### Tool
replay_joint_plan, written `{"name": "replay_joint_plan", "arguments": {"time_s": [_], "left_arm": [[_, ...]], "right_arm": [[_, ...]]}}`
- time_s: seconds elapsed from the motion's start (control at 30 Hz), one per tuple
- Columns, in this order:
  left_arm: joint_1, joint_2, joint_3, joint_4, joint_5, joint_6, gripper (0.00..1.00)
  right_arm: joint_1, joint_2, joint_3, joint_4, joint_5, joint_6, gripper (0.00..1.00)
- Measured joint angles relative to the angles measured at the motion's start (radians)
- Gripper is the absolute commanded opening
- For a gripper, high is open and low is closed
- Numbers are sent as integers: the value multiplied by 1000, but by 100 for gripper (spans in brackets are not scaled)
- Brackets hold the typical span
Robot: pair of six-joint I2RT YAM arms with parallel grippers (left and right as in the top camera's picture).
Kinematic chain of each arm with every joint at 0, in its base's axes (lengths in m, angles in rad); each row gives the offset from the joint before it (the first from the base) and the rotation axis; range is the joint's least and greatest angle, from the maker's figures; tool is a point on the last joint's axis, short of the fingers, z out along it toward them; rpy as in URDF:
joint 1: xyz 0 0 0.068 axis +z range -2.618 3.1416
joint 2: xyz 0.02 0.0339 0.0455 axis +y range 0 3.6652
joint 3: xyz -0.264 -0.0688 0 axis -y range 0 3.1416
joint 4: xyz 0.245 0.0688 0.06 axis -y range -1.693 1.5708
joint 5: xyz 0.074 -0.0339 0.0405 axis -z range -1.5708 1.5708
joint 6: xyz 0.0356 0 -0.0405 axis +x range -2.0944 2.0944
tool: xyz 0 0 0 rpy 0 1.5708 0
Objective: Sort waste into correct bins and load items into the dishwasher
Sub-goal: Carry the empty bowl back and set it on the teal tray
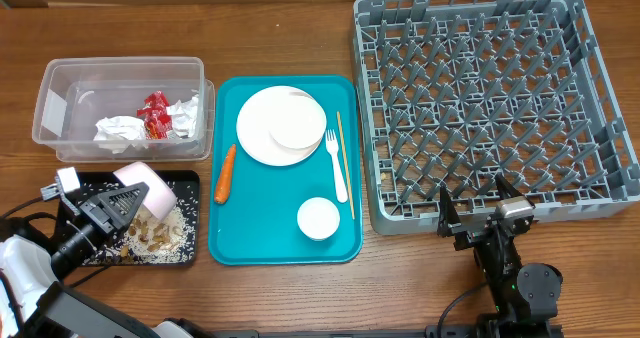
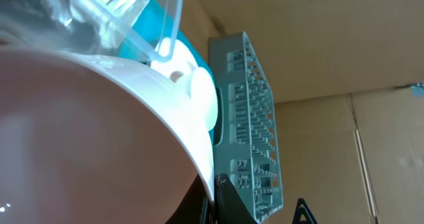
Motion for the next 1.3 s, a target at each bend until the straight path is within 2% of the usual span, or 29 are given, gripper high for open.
{"name": "replay_joint_plan", "arguments": {"time_s": [0.23,0.47,0.63,0.97,1.17,1.3], "left_arm": [[-32,-1,93,-48,-67,-49,4],[-200,-69,235,-31,-215,-191,4],[-396,-139,326,6,-413,-336,4],[-914,-216,361,54,-846,-586,4],[-1181,-163,361,58,-1042,-654,8],[-1284,-87,361,59,-1106,-673,6]], "right_arm": [[0,0,0,0,0,0,100],[0,0,0,0,0,0,100],[0,0,0,0,0,0,100],[0,0,0,0,0,0,100],[0,0,0,0,0,0,100],[0,0,0,0,0,0,100]]}}
